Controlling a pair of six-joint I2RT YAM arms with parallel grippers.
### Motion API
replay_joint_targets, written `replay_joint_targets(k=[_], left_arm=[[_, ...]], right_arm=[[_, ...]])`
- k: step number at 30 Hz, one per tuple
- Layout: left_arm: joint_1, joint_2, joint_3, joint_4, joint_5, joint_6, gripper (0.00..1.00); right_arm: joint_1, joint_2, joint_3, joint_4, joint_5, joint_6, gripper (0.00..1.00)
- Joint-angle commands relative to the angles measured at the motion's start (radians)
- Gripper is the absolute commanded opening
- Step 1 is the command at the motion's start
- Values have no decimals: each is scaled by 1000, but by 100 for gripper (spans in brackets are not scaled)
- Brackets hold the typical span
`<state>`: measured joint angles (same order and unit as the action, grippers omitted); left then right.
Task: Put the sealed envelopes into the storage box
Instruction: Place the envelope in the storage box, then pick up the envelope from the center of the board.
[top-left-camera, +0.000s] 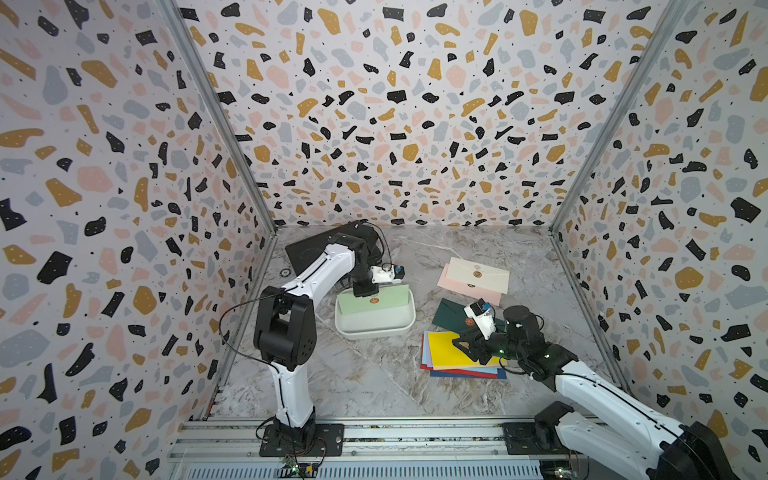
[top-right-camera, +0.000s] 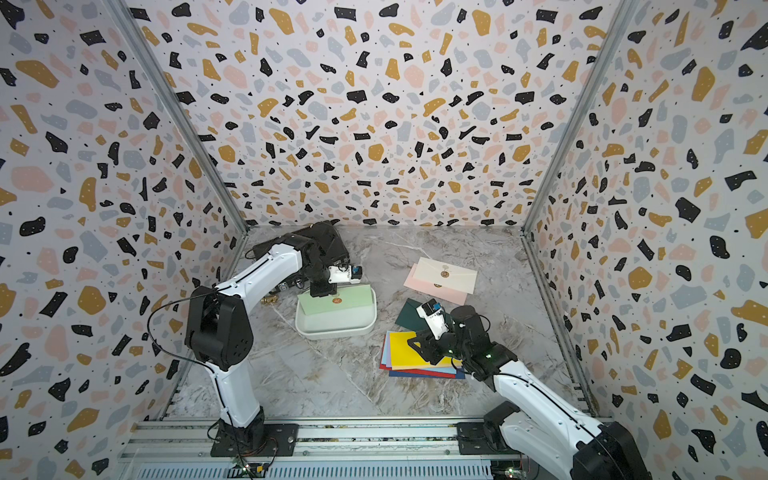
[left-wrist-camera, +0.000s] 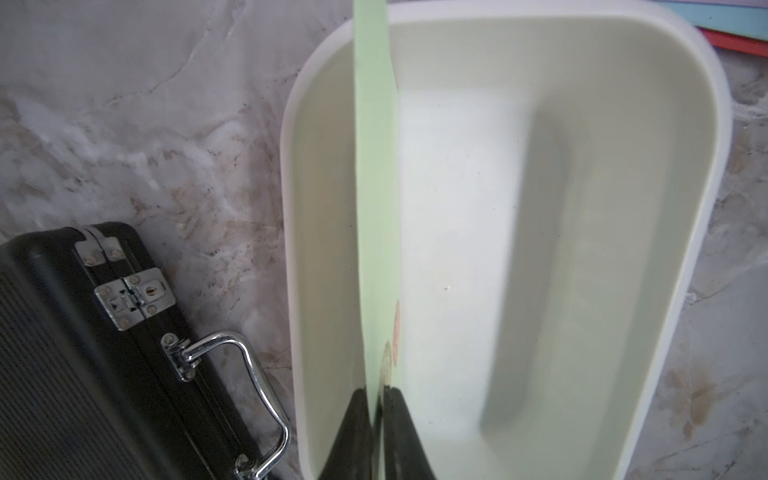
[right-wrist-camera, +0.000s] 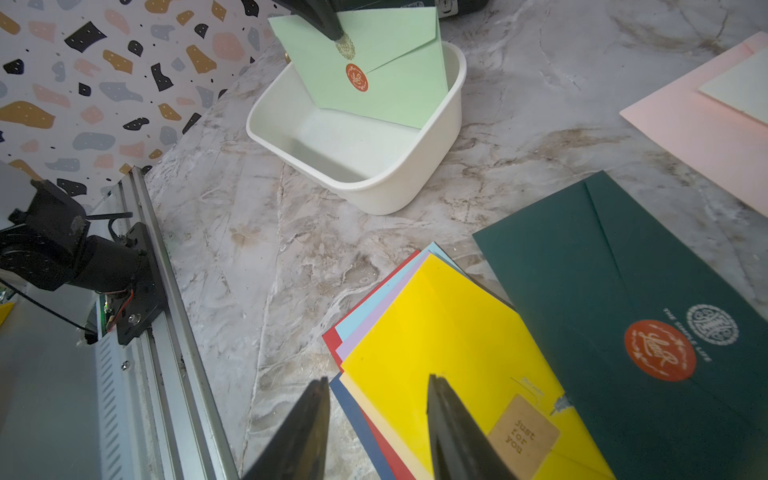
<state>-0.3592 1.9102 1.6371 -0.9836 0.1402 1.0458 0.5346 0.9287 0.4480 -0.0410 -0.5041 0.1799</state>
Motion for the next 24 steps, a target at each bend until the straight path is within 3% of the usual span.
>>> replay_joint_targets(k=[1, 3, 4, 14, 18, 21, 22, 23, 24], left_arm=[[4, -2, 27, 38, -8, -31, 22], [5, -6, 37, 40, -21, -47, 35], [5, -8, 41, 45, -37, -54, 37], [6, -115, 10, 184, -114, -140, 39], [6, -226, -61, 365, -238, -295, 44], [7, -351, -167, 534, -314, -435, 62], [6, -388, -202, 582, -332, -487, 72], [6, -438, -240, 633, -355, -572, 90], [6, -478, -264, 649, -366, -669, 99]], right_arm=[[6, 2, 19, 4, 0, 9, 44], [5, 4, 21, 4, 1, 8, 44], [6, 4, 23, 4, 2, 8, 44], [7, -2, 33, -49, 40, 3, 44], [6, -4, 48, -83, 159, 40, 44], [6, 2, 91, -160, 288, 65, 44], [6, 5, 108, -188, 336, 72, 44], [5, 7, 128, -225, 408, 90, 44], [1, 11, 146, -261, 474, 110, 45]])
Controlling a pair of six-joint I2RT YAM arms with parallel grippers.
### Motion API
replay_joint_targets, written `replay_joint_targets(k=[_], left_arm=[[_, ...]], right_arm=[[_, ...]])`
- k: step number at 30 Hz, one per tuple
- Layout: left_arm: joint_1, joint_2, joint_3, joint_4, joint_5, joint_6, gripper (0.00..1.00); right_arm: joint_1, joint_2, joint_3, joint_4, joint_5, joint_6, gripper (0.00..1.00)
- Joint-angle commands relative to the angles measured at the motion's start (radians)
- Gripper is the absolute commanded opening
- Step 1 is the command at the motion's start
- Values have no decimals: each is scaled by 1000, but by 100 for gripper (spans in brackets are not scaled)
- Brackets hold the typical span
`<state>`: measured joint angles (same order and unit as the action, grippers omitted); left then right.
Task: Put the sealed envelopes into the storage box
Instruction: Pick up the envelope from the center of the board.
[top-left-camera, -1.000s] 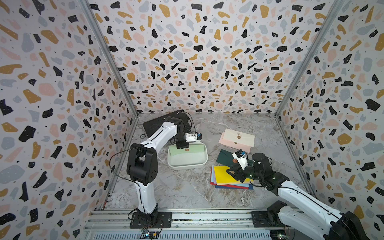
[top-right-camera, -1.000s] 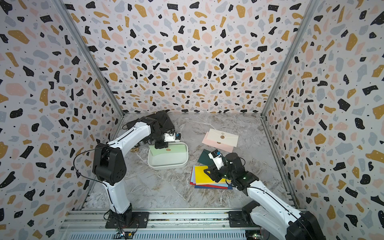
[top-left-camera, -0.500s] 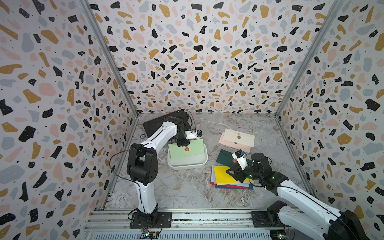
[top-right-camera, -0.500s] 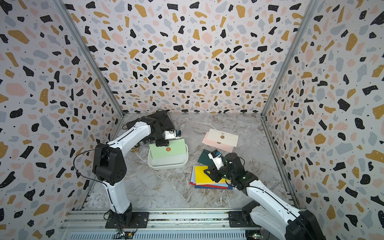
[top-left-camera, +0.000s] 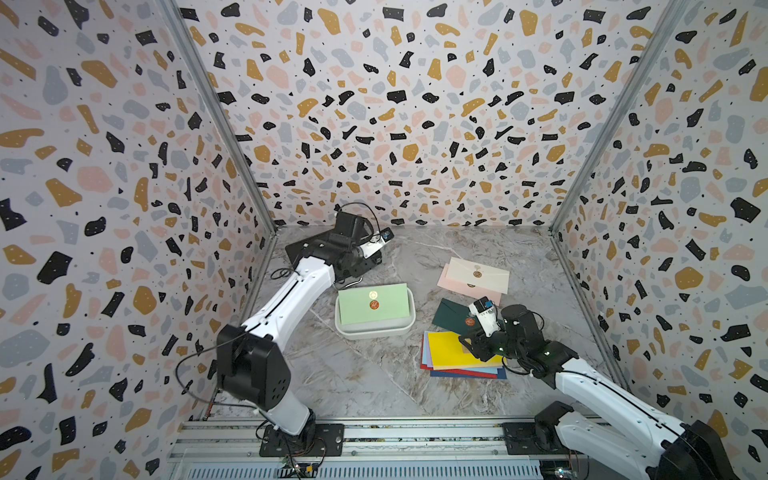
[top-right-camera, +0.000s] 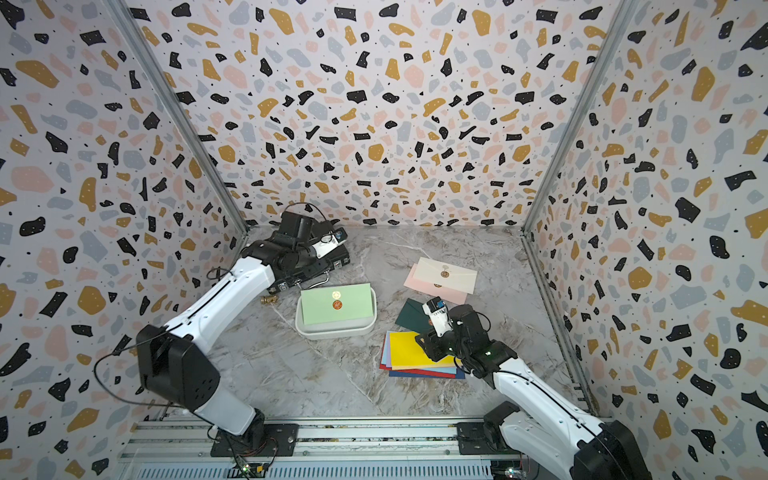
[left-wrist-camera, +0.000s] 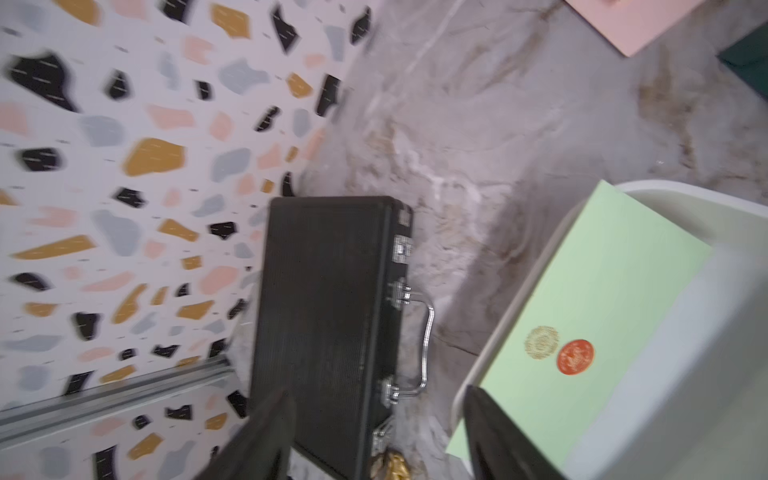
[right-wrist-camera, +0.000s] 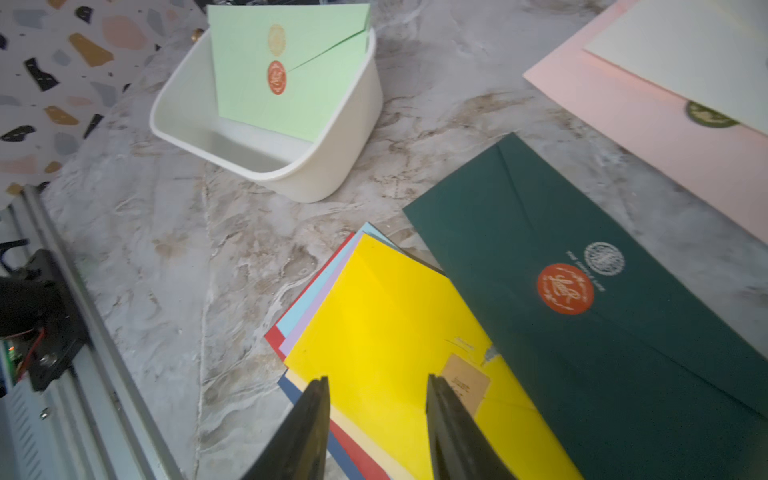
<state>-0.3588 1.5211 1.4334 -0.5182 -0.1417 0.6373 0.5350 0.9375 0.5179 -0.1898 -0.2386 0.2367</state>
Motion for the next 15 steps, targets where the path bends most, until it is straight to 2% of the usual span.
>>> replay_joint_targets(k=[1, 5, 8, 11, 15], left_arm=[[7, -116, -71, 167, -64, -335, 99], [8, -214, -135, 59, 210, -522, 99], [1, -240, -183, 63, 390, -671, 82], [-76, -193, -174, 52, 392, -791, 72], [-244, 37, -17, -112, 324, -787, 58]], right_arm=[[-5, 6, 88, -133, 251, 62, 45], [-82, 26, 101, -188, 328, 152, 45], [-206, 46, 79, -192, 272, 234, 45], [-323, 61, 44, -164, 196, 279, 46], [-404, 83, 8, -116, 149, 327, 48]])
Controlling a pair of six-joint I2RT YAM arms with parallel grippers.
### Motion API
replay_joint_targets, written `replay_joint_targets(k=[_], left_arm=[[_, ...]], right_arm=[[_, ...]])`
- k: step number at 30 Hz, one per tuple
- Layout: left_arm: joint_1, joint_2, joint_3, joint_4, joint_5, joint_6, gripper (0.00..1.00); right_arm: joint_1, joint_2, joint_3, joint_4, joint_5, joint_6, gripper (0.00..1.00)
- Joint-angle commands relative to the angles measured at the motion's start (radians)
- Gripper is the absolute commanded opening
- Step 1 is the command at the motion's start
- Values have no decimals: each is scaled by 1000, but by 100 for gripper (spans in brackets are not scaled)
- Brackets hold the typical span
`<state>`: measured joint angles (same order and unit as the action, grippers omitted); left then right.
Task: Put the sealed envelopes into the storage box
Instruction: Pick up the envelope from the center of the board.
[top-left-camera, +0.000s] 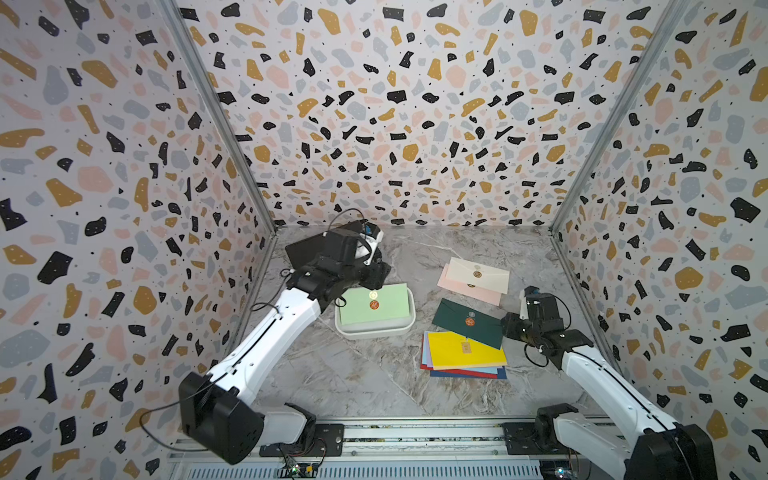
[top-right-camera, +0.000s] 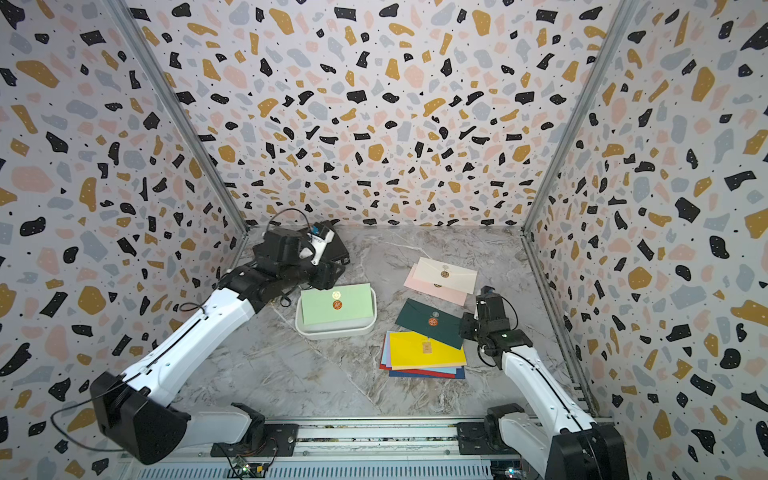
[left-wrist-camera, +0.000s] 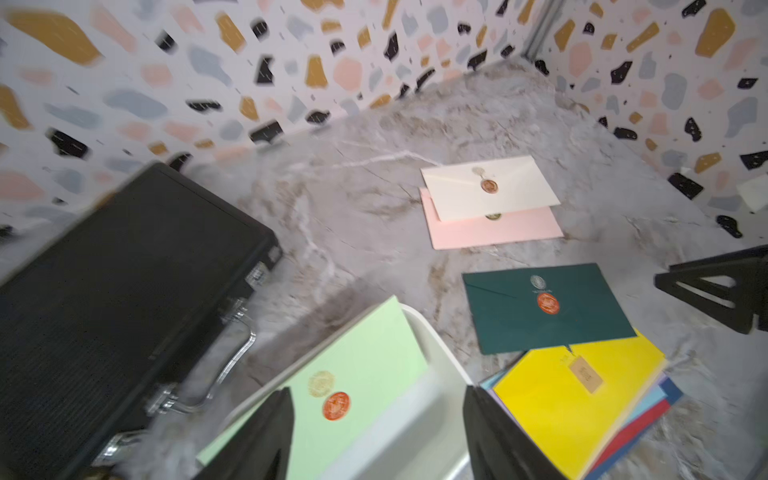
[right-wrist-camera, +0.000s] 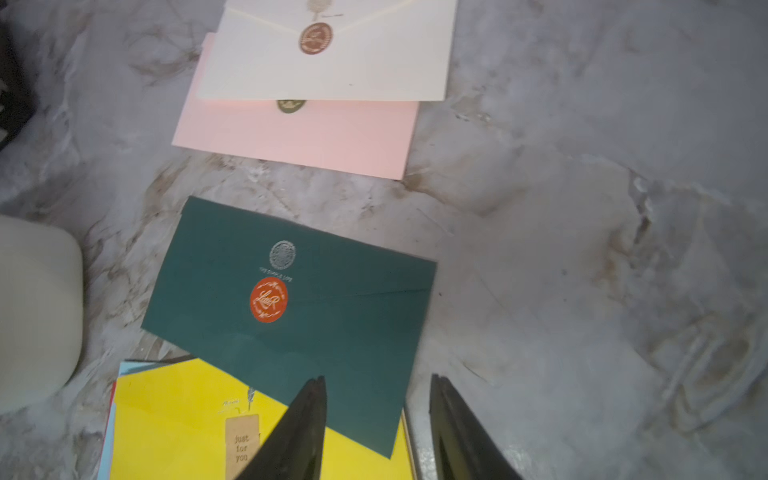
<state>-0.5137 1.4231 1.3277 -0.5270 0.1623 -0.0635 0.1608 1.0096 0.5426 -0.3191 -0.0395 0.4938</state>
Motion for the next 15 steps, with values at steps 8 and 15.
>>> replay_joint_targets(k=[8, 15], left_arm=[[-270, 575, 446, -309, -13, -109, 39], [-277, 749, 541, -368, 2, -133, 32]], right_arm=[[-106, 143, -52, 104, -152, 145, 51], [-121, 213, -71, 157, -219, 159, 51]])
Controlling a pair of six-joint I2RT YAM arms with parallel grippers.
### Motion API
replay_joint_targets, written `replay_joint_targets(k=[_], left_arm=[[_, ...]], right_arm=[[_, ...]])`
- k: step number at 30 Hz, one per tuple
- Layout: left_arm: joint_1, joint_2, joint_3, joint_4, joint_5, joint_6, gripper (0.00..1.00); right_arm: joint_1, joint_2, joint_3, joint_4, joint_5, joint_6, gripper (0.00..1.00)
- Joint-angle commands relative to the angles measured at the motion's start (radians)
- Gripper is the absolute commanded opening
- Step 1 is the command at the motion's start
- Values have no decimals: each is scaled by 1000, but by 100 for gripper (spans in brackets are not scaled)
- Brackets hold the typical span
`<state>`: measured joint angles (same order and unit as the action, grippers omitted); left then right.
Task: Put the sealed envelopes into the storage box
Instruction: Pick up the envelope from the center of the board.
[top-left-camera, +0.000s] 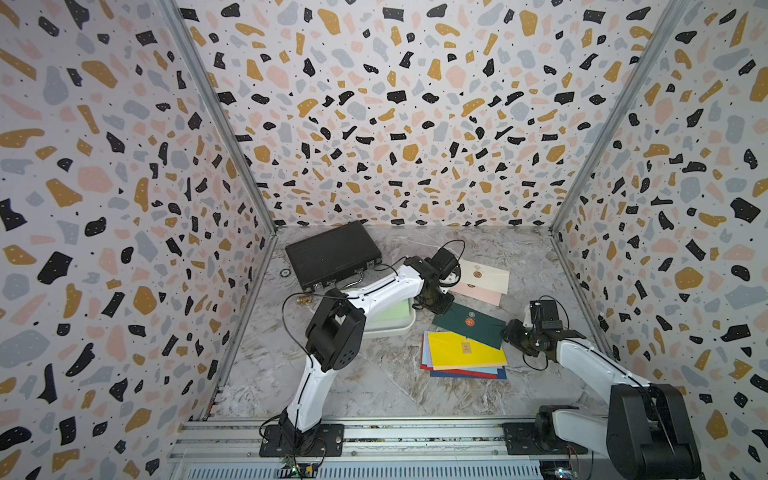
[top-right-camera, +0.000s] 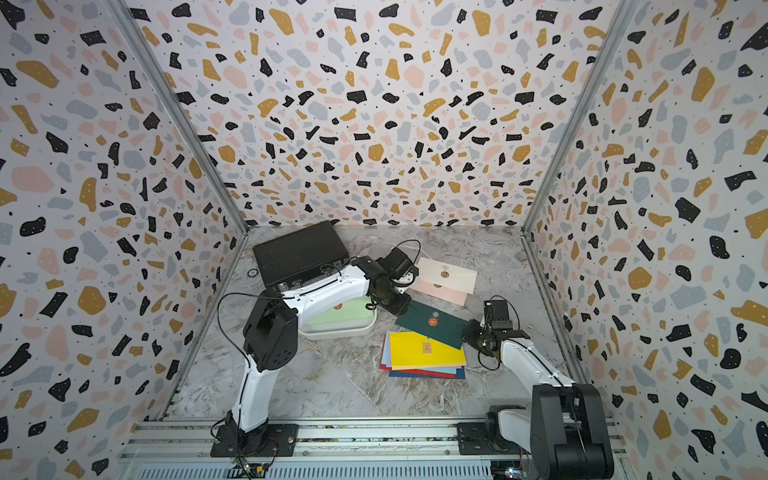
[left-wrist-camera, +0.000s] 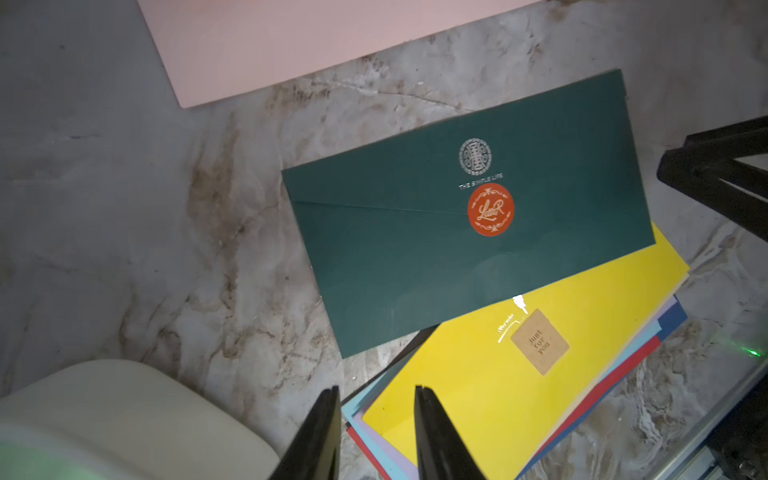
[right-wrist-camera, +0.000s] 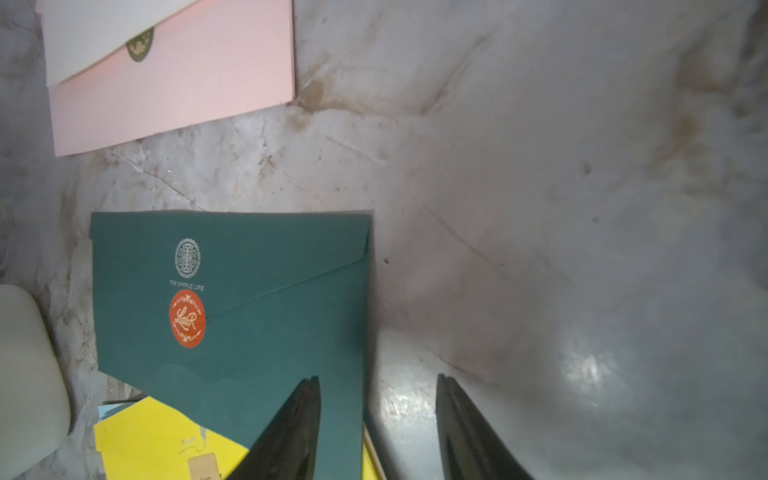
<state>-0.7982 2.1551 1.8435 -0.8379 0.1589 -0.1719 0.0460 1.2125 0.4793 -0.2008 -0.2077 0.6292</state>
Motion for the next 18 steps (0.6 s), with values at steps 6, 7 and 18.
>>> replay_joint_targets(k=[6, 7, 18], left_arm=[[8, 111, 44, -33, 0, -31, 30], [7, 127, 59, -38, 2, -33, 30], [7, 203, 83, -21, 28, -38, 27]], right_arm=[[-14, 53, -24, 90, -95, 41, 50], [-15, 57, -24, 94, -97, 38, 50], [-28, 75, -5, 149, -210, 78, 49]])
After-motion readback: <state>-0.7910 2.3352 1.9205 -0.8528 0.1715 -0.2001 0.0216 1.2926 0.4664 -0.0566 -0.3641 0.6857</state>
